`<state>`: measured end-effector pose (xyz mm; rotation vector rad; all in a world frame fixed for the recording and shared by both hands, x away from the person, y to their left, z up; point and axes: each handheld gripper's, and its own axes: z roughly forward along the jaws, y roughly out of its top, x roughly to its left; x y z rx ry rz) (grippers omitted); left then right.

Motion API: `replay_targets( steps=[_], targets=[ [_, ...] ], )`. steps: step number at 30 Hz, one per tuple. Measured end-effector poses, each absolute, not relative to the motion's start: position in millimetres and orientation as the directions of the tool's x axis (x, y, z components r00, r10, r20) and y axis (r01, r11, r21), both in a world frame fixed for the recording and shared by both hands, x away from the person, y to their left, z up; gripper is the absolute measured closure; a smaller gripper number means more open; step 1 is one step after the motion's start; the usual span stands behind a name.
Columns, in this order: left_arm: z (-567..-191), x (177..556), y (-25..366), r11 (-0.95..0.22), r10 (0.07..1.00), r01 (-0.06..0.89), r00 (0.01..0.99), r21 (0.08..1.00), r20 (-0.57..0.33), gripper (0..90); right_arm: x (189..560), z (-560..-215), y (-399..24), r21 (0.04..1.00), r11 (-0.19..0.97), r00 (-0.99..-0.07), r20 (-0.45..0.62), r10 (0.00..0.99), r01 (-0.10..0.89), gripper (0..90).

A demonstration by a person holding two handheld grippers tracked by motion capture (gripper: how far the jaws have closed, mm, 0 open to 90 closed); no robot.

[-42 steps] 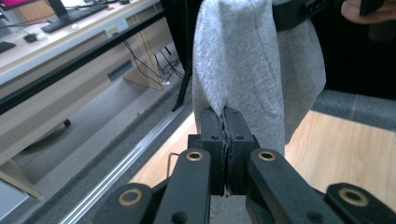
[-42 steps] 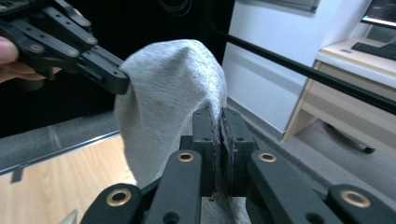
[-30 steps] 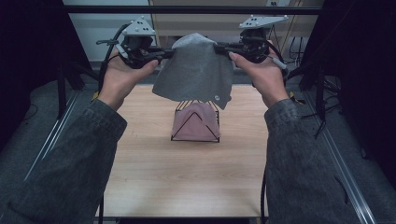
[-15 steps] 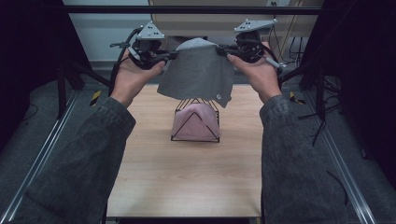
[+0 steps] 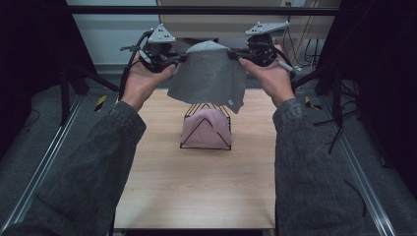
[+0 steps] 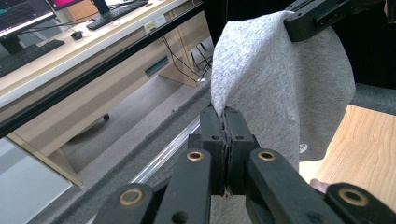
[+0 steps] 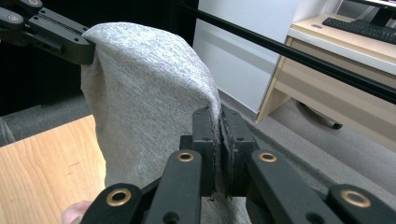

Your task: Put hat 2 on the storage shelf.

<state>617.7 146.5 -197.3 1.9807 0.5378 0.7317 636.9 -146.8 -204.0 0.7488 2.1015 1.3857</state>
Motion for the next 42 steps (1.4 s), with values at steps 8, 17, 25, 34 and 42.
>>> replay_targets(
  steps=[8,17,25,34,42],
  targets=[
    [-203.5,626.3,146.9,-0.477,0.632,0.085,0.725,0.875,0.274,88.4,643.3,-209.1,-144.9,0.928,0.33,-0.711,-0.116,0.694,0.17,86.0],
    [-211.3,636.4,145.9,-0.468,0.637,0.093,0.725,0.879,0.262,88.5,650.8,-215.8,-144.9,0.927,0.33,-0.704,-0.115,0.701,0.177,86.0],
    [-218.9,648.1,145.0,-0.466,0.642,0.101,0.722,0.879,0.257,88.5,657.4,-220.9,-146.0,0.927,0.327,-0.699,-0.109,0.707,0.186,85.9],
    [-224.2,654.4,143.9,-0.466,0.646,0.099,0.717,0.879,0.261,88.5,659.0,-224.8,-144.6,0.923,0.331,-0.695,-0.107,0.711,0.197,86.0],
    [-229.7,657.7,144.6,-0.472,0.64,0.11,0.725,0.875,0.254,88.5,660.4,-230.9,-144.5,0.92,0.332,-0.697,-0.098,0.711,0.209,85.9]
  ],
)
